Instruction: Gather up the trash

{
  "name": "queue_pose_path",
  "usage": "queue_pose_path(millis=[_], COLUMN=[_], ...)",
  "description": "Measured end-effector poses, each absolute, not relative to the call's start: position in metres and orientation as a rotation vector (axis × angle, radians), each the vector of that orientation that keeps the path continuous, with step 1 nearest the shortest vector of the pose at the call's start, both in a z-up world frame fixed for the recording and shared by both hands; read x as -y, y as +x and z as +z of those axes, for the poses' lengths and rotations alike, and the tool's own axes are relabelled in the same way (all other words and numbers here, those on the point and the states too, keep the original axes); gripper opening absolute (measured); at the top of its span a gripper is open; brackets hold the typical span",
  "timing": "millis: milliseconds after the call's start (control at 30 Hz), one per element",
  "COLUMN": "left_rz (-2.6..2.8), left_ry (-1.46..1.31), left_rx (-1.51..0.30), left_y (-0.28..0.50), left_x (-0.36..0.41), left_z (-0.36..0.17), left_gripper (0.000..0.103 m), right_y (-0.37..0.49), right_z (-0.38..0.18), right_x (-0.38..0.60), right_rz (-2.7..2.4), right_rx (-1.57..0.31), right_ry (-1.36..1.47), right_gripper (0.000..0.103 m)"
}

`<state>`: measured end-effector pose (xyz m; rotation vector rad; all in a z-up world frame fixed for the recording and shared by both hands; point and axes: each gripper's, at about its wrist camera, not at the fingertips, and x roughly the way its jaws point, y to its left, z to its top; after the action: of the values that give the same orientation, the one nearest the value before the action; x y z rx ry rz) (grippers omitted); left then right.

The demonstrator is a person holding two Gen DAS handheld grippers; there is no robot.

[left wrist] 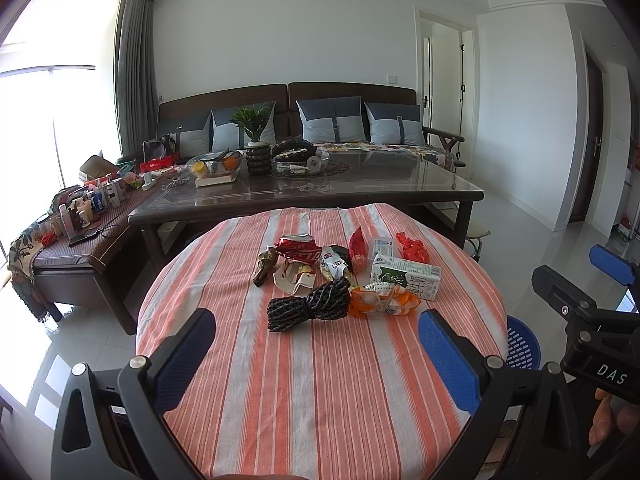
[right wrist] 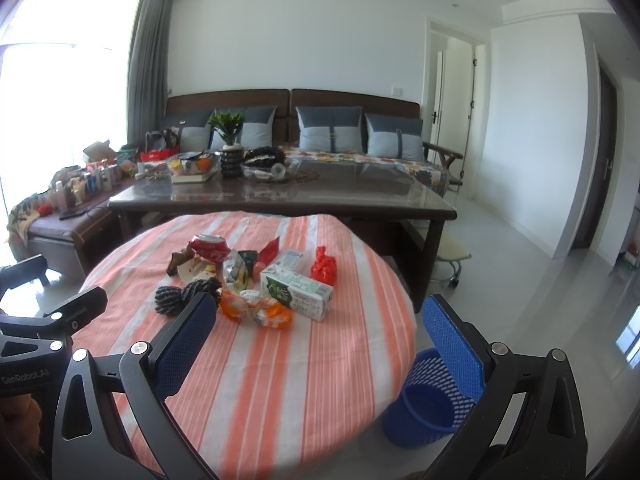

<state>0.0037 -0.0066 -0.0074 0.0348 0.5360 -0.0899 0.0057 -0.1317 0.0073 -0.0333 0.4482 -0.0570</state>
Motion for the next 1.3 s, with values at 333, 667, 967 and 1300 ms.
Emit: queue_pose_path(millis=[333,667,967,1300], left_rz=[-0.09,-0.091,-0.091,-0.138], left_ry=[0.035,0.035,0.036,-0.003], left_rx=[-0.536,-0.538,-0.545,-0.645], left_y=[0.003,0.004,0.003,0.027], left_x=[0.007,0.007,0.008,0.001], left_z=[-0.008,-0.009,-0.014,-0.049], left_gripper=[0.103,0.103,0.103,0.103], right_y=[0.004,0.003,0.006,0.021], right_z=[0.004,0.001,-0.001,-0.022], right_x=[0.13,0.13,0.132,0.138], right_rz=[-0.053,-0.05,-0.046,-0.022], right_rx=[-0.453,-0.457,-0.468,-0.504], right_ry=[-0.035,-0.037,-0.035,-0.007], right_gripper=[0.103,0.103,0.103,0.103])
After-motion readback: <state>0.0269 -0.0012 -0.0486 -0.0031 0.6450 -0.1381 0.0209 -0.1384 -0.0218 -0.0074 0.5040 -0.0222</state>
